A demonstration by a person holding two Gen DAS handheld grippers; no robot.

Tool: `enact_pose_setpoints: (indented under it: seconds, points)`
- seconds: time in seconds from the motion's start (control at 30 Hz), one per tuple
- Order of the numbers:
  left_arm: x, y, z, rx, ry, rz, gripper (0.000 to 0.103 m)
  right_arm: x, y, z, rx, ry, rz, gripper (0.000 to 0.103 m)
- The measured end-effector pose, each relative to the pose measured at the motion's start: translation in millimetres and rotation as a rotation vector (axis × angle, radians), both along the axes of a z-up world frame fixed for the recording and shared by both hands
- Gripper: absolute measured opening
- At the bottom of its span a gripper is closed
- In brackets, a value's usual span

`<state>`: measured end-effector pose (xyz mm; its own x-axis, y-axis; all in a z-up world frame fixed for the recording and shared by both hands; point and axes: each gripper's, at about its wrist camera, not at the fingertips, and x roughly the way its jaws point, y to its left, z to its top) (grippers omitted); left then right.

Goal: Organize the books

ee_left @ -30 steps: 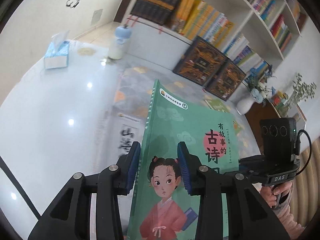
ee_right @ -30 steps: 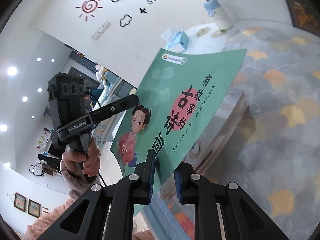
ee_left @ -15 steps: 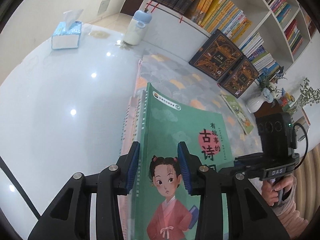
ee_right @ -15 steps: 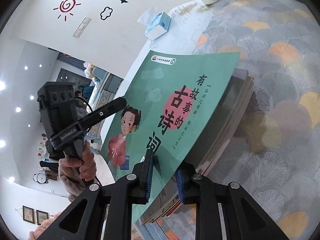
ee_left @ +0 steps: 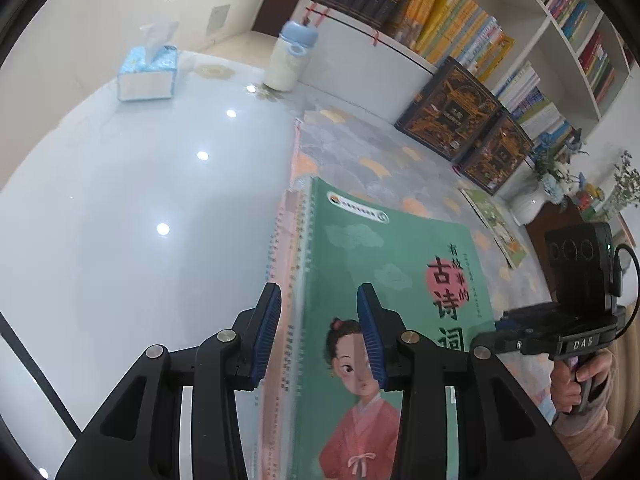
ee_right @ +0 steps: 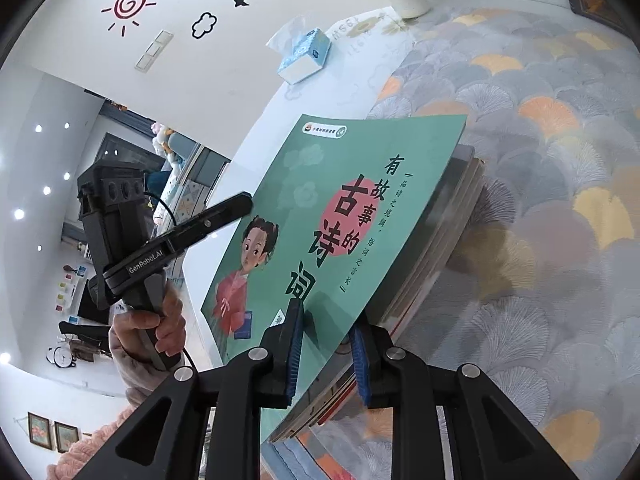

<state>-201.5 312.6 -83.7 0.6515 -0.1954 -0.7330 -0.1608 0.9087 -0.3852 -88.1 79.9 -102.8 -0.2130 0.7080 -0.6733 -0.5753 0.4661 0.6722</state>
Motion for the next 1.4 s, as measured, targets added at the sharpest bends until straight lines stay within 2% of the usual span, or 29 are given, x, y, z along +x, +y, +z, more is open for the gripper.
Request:
enact_pose_setpoints:
  seconds: [0.1,0.23,0.4,0.53,0.57,0.6,0.67,0.8,0.87,1.07,1.17,1.23,1.4]
  points:
    - [-7,4,10,0.008,-0.022,0.034,0.036,0,4,1,-0.012,-0.015,0.014,0.023]
    - [-14,-4,25,0.086,-0.022,0.056,0.037,-3,12,8,-0.076,-0.076,0.063,0.025]
    - [-19,-32,52,0.204,-0.04,0.083,0.038,-4,1,16,-0.119,-0.132,0.048,0.028]
    - [-13,-61,66,0.199,-0.077,0.062,0.042,1,-28,23,-0.119,-0.181,-0.002,0.029]
    - [-10,-70,68,0.198,-0.085,0.047,0.042,2,-40,25,-0.117,-0.196,-0.017,0.032]
    - [-6,-79,70,0.197,-0.092,0.028,0.042,4,-54,25,-0.108,-0.196,-0.033,0.042]
    - [6,-107,70,0.182,-0.102,-0.024,0.042,11,-88,23,-0.073,-0.177,-0.077,0.051]
    - [40,-158,59,0.139,-0.102,-0.101,0.042,25,-165,16,-0.062,-0.19,-0.209,0.051]
    - [64,-186,44,0.096,-0.074,-0.15,0.042,36,-205,8,-0.049,-0.149,-0.292,0.051]
    - [122,-255,-6,0.044,0.027,-0.214,0.042,74,-319,-21,-0.009,-0.025,-0.517,0.051]
    - [141,-286,-30,-0.022,0.075,-0.239,0.042,104,-373,-38,-0.038,0.012,-0.647,0.052]
    - [158,-306,-38,-0.075,0.08,-0.231,0.042,129,-409,-52,-0.047,0.047,-0.745,0.052]
    - [195,-348,-34,-0.058,0.037,-0.218,0.042,172,-464,-50,0.0,0.009,-0.869,0.052]
